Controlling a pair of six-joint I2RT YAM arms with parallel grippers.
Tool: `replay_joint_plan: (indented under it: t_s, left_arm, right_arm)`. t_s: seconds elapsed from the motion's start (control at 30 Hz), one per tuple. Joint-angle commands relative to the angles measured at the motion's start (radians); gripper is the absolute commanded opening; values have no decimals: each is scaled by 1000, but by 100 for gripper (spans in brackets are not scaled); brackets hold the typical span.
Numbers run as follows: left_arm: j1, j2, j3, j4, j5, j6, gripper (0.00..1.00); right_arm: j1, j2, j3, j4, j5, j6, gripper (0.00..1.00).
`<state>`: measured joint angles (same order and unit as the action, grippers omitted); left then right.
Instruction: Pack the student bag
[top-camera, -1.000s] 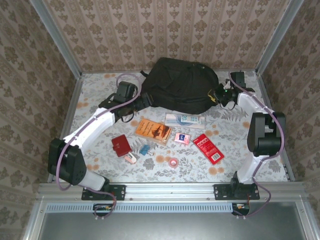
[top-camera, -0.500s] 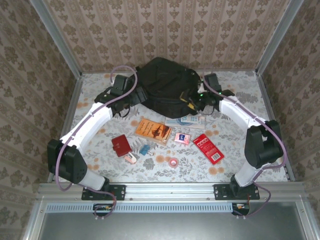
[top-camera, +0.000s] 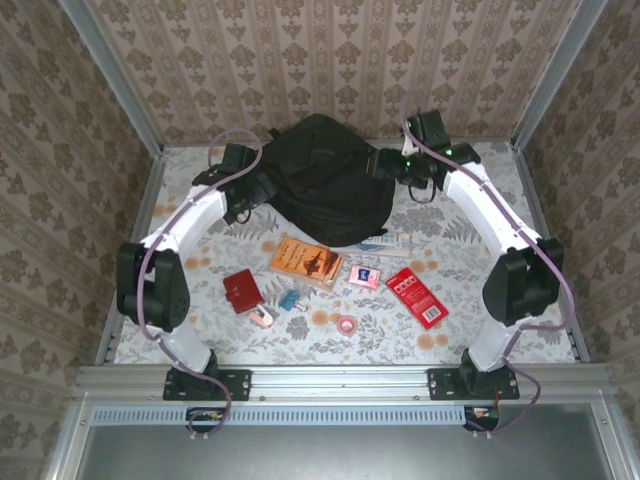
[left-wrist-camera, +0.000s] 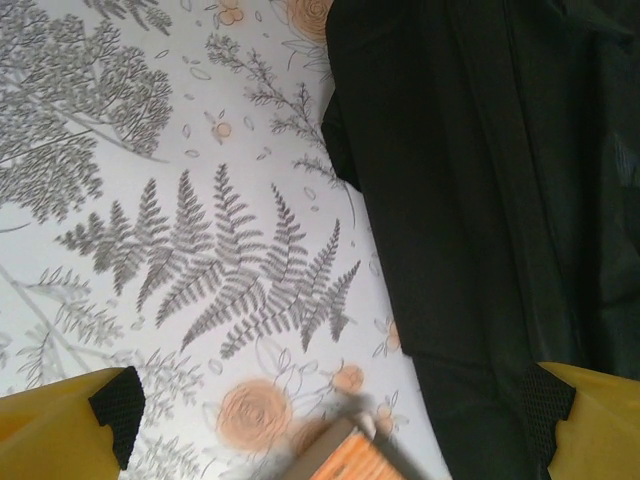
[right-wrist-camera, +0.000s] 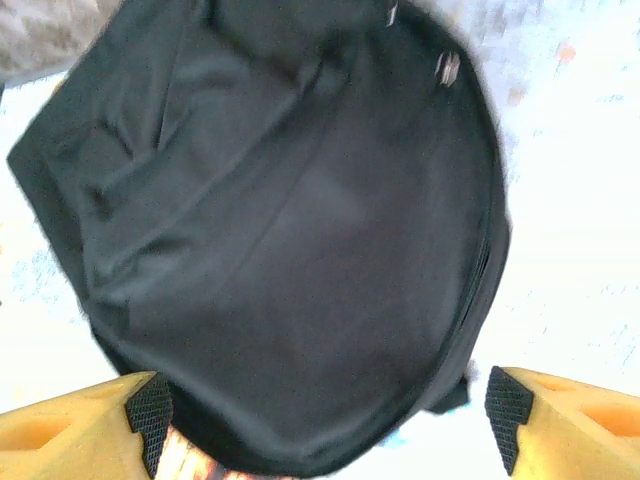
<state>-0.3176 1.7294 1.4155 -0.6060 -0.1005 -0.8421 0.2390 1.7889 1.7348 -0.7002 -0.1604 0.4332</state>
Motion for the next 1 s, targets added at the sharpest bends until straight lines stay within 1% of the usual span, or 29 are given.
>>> replay_joint_plan:
  t_s: [0.0,0.03,0.13,0.2,0.27,0.37,0.43,0.53,0.7,0.87,0.97]
  left_arm:
    - [20,88,89,-25,26,-4,100]
    - [25,112,101,-11,44,-10,100]
    - [40,170,97,113,164,-30,100]
    - [41,210,110,161,222,-43,100]
    - [40,245,127,178,251,-49,100]
    - [40,289,156,188,280,-51,100]
    - [33,310,172,202,298,-41,100]
    - [23,336,207,207,303,-18,100]
    - [20,373,268,233,348,1,100]
    - [15,398,326,240,386,26,99]
    - [12,407,357,239,399,41,99]
  right_arm:
    - [-63,195,171,-105,-21,-97,86]
    - [-75,242,215,-114,-64,-99,86]
    - [-95,376,335,-127,-105,-108,89]
    - [-109,458,407,-115,-156,-94,89]
    - [-118,528,461,-103,-193,-74,89]
    - [-126,617,525,-83,-297,-33,89]
    - [-123,655,551,-91,-294,-24,87]
    - [-124,662,508,-49,-318,-2,84]
    - [-124,600,389,63,-403,53,71]
    - [-124,542,330,95,-389,86,58]
    - [-124,520,302,106,-408,108,54]
